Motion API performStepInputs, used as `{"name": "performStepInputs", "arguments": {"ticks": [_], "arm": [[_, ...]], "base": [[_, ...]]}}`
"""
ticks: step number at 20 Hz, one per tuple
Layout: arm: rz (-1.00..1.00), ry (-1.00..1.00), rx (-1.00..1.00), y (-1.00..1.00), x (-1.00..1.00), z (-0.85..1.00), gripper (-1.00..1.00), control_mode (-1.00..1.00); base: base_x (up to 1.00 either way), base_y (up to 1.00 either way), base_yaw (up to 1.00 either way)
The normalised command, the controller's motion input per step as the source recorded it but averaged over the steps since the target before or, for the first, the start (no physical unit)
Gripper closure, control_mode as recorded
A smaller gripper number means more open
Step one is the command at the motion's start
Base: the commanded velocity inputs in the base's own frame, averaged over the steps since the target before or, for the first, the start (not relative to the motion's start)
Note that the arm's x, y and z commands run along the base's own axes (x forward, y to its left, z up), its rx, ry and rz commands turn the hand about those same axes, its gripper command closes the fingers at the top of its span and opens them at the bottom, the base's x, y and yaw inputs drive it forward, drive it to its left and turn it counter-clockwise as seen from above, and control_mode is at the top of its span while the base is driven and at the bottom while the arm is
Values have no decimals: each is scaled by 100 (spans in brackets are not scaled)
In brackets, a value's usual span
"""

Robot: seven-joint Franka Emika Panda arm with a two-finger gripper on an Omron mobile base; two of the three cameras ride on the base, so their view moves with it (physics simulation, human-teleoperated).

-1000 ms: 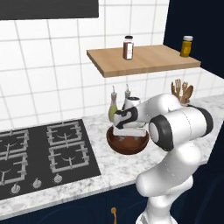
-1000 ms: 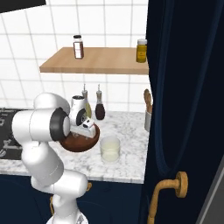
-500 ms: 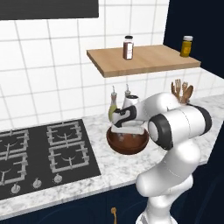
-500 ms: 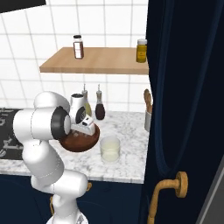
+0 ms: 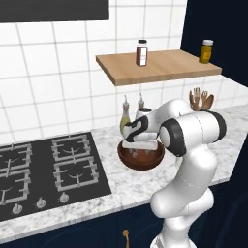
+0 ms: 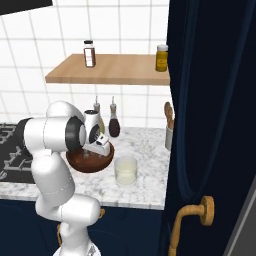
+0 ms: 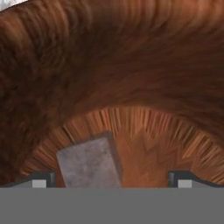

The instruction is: Grab a lemon wedge from the fridge and one ice cube from the ice bowl, and put them in the glass of lemonade.

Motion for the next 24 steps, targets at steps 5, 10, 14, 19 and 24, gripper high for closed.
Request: {"name": "performStepInputs", "arguments": {"ticks": [5, 10, 14, 19, 24], "arm": [[0, -1, 0, 10, -21, -6, -100, -100], [0, 0, 0, 9, -24, 0, -100, -100], [0, 0, 0, 9, -11, -2, -100, -100], [0, 0, 0, 1, -6, -13, -100, -100], [0, 0, 0, 0, 0, -18, -100, -100]], "base": [[0, 0, 0], [0, 0, 0], [0, 0, 0], [0, 0, 0], [0, 0, 0]]}}
